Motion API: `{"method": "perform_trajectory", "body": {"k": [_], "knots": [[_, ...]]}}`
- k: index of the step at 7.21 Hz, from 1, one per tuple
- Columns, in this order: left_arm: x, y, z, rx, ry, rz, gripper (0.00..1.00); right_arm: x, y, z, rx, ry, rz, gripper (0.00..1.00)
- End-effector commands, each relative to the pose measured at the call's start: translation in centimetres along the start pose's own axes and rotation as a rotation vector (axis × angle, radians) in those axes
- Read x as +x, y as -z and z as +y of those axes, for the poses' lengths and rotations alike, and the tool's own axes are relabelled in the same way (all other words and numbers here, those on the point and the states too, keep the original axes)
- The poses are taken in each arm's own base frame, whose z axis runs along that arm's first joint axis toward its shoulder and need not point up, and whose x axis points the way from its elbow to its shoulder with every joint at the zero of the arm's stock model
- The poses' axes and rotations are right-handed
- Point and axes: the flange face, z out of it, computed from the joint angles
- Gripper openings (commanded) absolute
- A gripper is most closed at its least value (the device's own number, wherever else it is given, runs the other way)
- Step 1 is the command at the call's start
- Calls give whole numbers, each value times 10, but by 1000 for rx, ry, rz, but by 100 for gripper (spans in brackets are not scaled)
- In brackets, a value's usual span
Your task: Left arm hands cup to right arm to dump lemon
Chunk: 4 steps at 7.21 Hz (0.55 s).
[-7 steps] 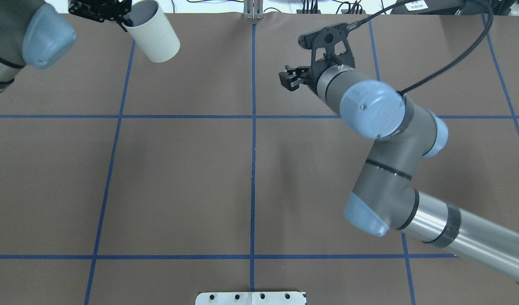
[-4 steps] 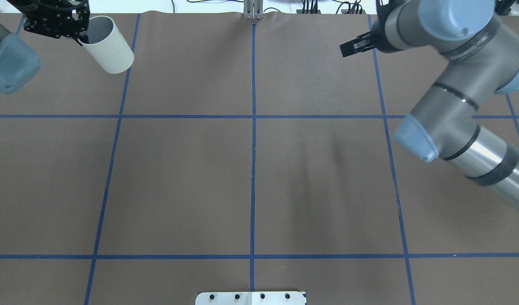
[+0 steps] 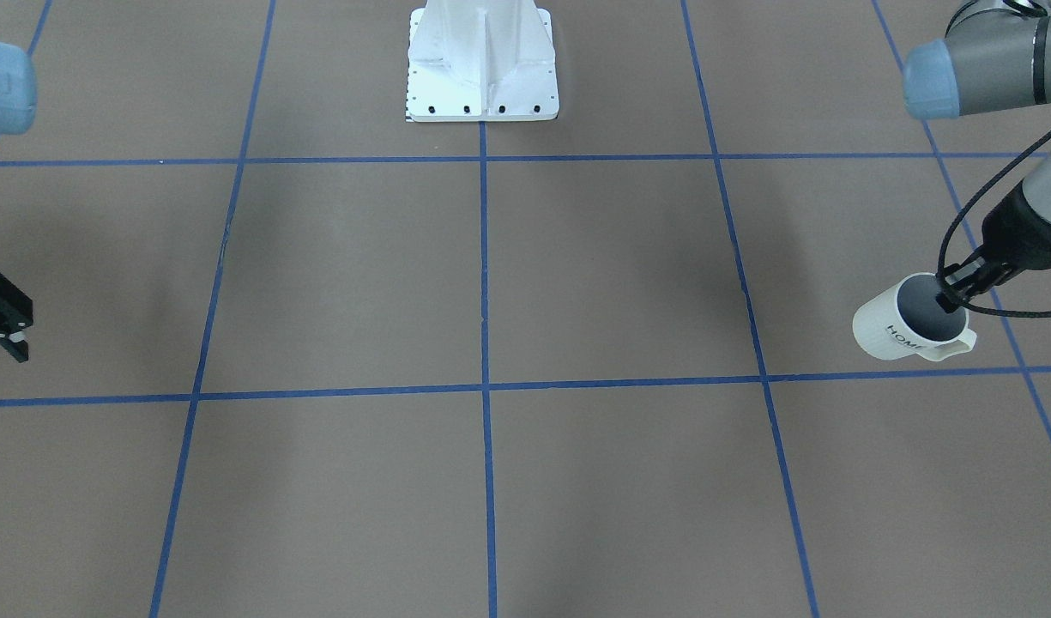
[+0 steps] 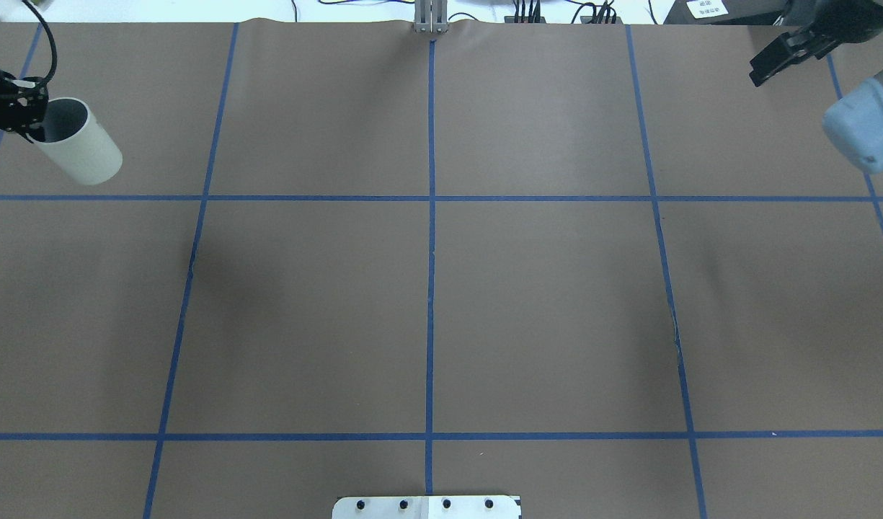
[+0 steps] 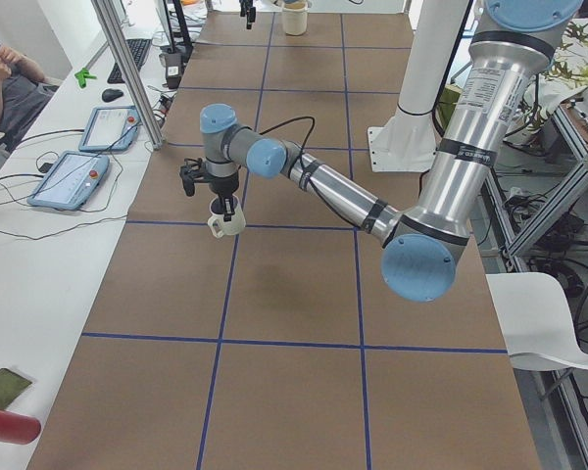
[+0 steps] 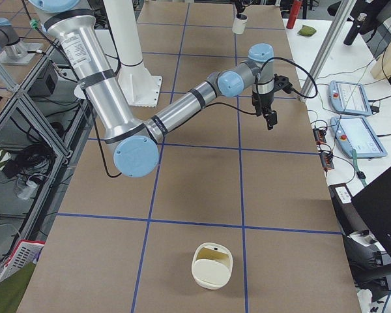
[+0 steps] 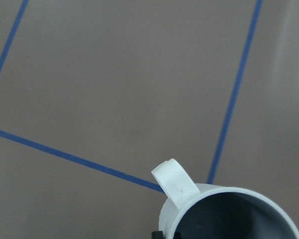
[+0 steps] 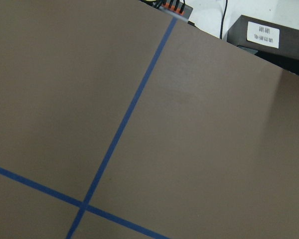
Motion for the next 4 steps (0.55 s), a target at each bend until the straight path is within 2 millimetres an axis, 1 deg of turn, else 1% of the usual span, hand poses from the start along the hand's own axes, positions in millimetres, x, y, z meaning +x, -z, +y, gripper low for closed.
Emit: {"method": "perform_trajectory", "body": {"k": [1, 2, 3, 4], "knots": [[-73, -28, 38, 28, -17, 35, 0, 46, -3, 33, -52, 13, -34, 100], [-91, -38, 49, 50, 16, 58, 0, 55, -5, 42, -59, 7, -32, 100], [-103, -44, 57, 72, 41, 93, 0, 59, -5, 46, -61, 0, -38, 100], [-101, -58, 72, 55, 45, 100, 0, 59, -6, 50, -63, -2, -44, 100]]}}
